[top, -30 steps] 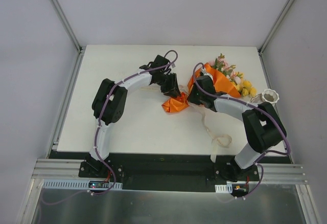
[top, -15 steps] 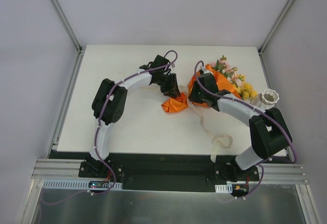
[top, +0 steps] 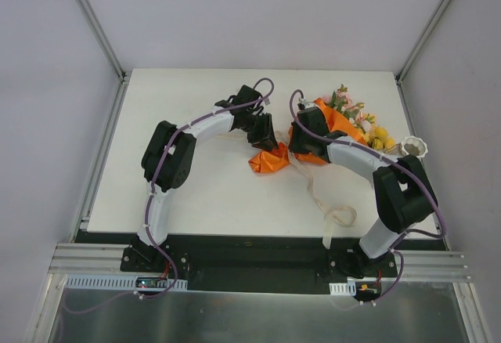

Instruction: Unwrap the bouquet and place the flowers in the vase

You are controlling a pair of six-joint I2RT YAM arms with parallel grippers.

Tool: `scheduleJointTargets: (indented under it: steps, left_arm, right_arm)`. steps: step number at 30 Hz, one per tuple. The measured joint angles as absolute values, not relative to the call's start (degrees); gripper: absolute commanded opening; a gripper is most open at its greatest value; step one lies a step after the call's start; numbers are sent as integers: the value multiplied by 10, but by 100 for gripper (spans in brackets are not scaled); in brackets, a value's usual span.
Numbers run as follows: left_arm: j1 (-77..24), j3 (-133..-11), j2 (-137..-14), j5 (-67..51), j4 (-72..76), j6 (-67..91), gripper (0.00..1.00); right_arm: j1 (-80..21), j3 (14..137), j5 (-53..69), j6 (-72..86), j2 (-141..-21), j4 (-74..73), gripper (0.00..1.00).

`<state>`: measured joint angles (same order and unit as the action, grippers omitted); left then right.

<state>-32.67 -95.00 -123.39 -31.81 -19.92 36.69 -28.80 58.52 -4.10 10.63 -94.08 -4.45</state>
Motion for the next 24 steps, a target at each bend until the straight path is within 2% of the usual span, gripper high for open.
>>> scheduleJointTargets:
  steps: [24]
  left_arm:
    - [-331, -950, -1234, -318, -199, 367, 30]
  right_arm:
    - [-316, 712, -109, 47, -1046, -131, 18]
